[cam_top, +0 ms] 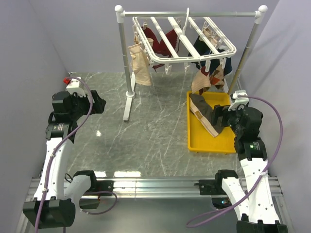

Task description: Clip the underwear to the hanger

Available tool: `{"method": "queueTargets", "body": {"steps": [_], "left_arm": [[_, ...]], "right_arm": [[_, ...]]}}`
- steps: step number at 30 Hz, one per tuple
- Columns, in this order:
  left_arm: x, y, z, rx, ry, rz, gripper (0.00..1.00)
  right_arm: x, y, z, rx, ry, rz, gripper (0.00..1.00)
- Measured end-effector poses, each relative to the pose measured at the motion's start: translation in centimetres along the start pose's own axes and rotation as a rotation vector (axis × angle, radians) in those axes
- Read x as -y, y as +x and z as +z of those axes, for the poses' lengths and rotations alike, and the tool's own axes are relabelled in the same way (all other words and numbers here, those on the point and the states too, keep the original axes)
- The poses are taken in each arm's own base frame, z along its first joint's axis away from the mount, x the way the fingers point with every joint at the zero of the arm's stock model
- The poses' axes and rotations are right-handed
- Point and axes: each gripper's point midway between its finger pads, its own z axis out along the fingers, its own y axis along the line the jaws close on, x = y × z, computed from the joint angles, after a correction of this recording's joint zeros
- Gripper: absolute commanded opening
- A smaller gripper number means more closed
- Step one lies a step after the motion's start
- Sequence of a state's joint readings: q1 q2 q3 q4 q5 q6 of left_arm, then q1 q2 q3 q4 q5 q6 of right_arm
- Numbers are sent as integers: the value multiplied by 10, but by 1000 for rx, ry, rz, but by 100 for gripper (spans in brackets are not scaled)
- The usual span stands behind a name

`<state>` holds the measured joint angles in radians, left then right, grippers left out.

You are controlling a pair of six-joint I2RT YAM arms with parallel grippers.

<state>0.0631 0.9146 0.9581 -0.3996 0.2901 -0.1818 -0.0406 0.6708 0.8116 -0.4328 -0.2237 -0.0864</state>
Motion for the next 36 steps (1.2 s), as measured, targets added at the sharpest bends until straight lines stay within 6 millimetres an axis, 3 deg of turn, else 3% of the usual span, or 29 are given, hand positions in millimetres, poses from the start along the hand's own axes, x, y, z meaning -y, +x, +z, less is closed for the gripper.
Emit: {"method": "queueTargets", "body": {"steps": [5, 14, 20, 27, 36], "left_arm": [[5, -27, 1, 49, 15, 14, 99], [31, -64, -9, 195, 119, -64, 99], [50, -79, -28, 289, 205, -71, 99], [60, -78, -28, 275, 263, -71, 99], [86, -80, -35, 316, 407, -81, 99]], "right_arm": [[-5, -26, -6, 94, -28, -43, 99], [-71, -94, -26, 474, -358, -43, 99], [-102, -110, -1, 510, -485, -24, 98], [-122, -115, 31, 515, -514, -24, 95], [-135, -162, 39, 685, -490, -39, 85]]}}
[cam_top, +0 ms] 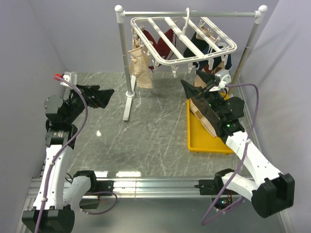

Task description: Clip the underwear to the hanger

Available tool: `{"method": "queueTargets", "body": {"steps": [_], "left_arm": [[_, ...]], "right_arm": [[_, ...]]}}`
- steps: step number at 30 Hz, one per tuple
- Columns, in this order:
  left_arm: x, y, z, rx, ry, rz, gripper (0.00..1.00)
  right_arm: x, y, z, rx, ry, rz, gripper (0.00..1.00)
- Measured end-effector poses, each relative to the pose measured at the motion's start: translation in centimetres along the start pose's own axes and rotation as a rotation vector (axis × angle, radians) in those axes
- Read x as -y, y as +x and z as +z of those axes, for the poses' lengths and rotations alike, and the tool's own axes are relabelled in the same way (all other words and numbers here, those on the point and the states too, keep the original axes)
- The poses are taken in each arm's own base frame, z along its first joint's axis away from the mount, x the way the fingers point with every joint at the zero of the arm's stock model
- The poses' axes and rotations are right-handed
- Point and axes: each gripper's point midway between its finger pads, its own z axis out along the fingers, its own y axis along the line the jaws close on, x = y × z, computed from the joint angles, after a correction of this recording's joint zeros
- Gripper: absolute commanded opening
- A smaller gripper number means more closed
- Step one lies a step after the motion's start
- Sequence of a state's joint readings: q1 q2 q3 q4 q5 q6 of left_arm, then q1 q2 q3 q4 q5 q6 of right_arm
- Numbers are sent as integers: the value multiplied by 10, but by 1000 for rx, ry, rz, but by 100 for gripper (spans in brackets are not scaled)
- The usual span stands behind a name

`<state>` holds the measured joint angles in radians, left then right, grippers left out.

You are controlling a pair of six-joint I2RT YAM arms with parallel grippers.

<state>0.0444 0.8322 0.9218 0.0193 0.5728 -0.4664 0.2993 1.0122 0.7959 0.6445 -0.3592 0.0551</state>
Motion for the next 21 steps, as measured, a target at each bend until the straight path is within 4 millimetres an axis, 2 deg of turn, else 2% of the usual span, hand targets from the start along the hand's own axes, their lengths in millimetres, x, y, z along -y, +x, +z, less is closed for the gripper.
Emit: {"method": "queueTargets", "body": {"steps": [4, 7, 11, 18, 21], "left_arm": [[15, 2, 5, -4, 59, 9, 99], [23, 4, 8, -14, 87, 11, 99], [28, 1, 11, -6, 104, 14, 99], [45, -6, 11, 15, 172, 28, 99], [51, -6, 11, 11, 196, 27, 99]], "right_arm": [[4, -8, 20, 52, 16, -40, 80], [9, -2, 26, 61, 32, -72, 79], [14, 1, 31, 76, 47, -106, 76], [17, -3, 34, 123, 49, -155, 57], [16, -5, 36, 140, 41, -174, 57]]}}
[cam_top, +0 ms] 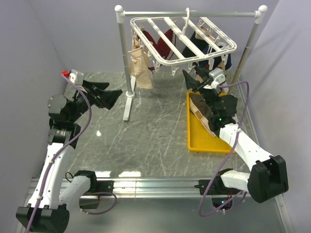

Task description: Clip the underwear to the hanger

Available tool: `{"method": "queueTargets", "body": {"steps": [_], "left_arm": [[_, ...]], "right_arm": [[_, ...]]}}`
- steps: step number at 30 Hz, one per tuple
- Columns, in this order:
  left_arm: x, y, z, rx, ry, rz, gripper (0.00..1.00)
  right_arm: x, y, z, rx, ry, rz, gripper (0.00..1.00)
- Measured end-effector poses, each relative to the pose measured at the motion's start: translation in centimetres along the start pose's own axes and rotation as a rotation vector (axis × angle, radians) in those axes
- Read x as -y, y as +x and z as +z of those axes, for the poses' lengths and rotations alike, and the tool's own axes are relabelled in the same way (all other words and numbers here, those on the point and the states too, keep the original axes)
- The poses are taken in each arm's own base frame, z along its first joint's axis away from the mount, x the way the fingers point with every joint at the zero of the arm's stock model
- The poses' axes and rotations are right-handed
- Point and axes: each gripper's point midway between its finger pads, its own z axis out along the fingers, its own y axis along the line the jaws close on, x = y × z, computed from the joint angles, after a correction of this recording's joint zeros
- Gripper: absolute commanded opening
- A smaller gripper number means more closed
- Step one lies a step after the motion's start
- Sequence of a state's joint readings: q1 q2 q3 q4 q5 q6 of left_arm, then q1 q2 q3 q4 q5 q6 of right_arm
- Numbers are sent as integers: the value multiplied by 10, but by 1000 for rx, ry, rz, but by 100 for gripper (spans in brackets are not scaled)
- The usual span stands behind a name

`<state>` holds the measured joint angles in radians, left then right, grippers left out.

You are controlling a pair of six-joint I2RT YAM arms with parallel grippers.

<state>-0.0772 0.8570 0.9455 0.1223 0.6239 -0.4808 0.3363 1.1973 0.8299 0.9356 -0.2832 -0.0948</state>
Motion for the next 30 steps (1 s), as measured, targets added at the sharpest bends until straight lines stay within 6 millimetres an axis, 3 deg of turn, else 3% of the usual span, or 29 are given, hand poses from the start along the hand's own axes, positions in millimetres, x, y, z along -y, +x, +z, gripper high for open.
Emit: {"method": "queueTargets", "body": {"steps": [8, 11, 15, 21, 23, 30], "left_arm": [[17, -14, 2, 20, 56, 6, 99], [24, -20, 3, 31, 82, 12, 99], [28, -22, 4, 34, 94, 13, 99], [35, -20, 12, 7, 128, 20, 99], [44, -24, 17, -9, 159, 34, 99], [94, -52, 45, -24, 314, 37, 96]], "right_arm": [[-4, 11, 1, -19, -27, -17, 57], [-3, 13, 2, -22, -27, -25, 49], [-3, 14, 2, -24, -25, -31, 28], [-4, 19, 3, -67, -37, -18, 4], [-5, 18, 8, -101, -53, -7, 0], [-8, -19, 22, -191, -104, 48, 0]]}}
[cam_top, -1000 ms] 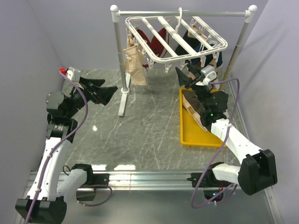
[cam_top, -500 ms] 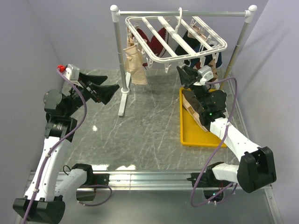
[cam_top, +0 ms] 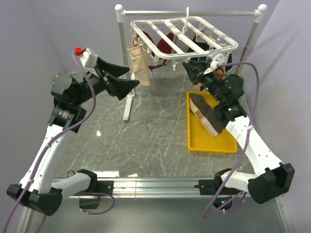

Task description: Clip the underwear to the hanger

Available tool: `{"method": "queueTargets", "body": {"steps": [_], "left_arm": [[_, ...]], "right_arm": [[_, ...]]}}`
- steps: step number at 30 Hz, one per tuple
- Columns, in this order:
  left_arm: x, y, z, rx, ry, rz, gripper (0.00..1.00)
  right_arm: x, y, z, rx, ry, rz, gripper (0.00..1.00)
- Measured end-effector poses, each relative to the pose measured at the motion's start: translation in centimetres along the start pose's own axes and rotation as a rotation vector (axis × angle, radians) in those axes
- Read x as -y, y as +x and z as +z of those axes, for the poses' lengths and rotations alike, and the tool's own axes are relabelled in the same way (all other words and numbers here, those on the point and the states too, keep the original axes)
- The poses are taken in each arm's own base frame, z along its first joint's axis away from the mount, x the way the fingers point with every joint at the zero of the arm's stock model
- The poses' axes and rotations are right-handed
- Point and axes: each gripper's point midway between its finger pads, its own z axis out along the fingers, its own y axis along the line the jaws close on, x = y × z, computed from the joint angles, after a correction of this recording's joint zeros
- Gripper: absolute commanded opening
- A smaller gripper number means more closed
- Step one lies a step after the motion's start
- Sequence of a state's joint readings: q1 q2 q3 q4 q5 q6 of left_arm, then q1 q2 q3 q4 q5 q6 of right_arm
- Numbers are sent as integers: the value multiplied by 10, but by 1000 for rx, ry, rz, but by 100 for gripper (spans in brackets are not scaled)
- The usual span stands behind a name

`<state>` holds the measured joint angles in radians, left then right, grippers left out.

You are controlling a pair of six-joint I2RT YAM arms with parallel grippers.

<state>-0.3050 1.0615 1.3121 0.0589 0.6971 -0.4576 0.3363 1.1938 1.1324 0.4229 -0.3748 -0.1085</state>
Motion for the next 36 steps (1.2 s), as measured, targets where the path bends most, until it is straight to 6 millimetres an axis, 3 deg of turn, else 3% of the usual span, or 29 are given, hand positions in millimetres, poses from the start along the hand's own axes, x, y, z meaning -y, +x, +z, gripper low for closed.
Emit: {"method": "queueTargets", "body": {"steps": [5, 10, 14, 17, 23, 28, 36], "left_arm": [[27, 3, 33, -22, 80, -49, 97], [60, 8, 68, -37, 161, -110, 96], [93, 23, 89, -70, 224, -179, 97], [105, 34, 103, -90, 231, -239, 99], [100, 56, 140, -115, 136, -362, 97], [86, 62, 168, -112, 25, -428, 87], [58, 59, 184, -60, -139, -466, 71]], "right_arm": [[-4, -13, -8, -54, -1, 61, 0], [-10, 7, -17, -150, 14, 126, 0], [-11, 23, -24, -218, 32, 168, 0], [-13, 25, -28, -240, 40, 200, 0], [-16, 17, -35, -233, 49, 245, 0], [-18, 12, -35, -223, 51, 270, 0], [-21, 13, -36, -228, 39, 280, 0]]}}
